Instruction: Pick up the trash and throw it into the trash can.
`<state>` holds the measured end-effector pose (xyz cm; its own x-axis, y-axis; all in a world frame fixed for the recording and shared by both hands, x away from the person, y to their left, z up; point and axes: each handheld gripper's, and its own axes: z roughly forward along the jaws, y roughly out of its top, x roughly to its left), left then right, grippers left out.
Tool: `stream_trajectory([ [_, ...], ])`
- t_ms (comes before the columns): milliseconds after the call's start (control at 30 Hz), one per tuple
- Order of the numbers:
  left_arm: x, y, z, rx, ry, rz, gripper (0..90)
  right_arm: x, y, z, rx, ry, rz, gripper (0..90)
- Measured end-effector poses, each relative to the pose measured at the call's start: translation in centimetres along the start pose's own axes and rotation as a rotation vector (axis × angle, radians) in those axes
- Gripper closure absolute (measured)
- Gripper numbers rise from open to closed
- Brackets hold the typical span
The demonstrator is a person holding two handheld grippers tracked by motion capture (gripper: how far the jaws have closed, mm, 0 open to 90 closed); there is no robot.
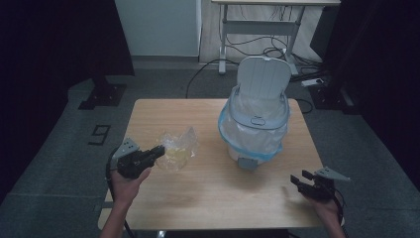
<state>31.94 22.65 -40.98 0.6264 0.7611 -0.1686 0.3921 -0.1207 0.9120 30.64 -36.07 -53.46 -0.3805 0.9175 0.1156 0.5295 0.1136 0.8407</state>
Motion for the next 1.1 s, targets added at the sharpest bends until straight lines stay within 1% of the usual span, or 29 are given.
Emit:
stream_trajectory([
  [333, -0.7, 2.0, 0.4, -0.014, -0.01, 0.024, 85.1, -0.1, -0.1, 0.1, 0.006, -0.002, 0.003, 38.9],
  [500, -0.9, 2.6, 0.4, -0.015, -0.012, 0.037, 85.1, -0.1, -0.1, 0.1, 0.008, -0.004, 0.005, 38.9],
  [800, -1.4, 4.0, 0.4, -0.03, -0.02, 0.058, 85.1, -0.1, -0.1, 0.2, 0.014, -0.006, 0.003, 39.0],
  [1100, -1.9, 5.1, 0.8, -0.035, -0.033, 0.074, 85.0, -0.1, -0.2, 0.3, 0.02, -0.007, 0.002, 39.0],
])
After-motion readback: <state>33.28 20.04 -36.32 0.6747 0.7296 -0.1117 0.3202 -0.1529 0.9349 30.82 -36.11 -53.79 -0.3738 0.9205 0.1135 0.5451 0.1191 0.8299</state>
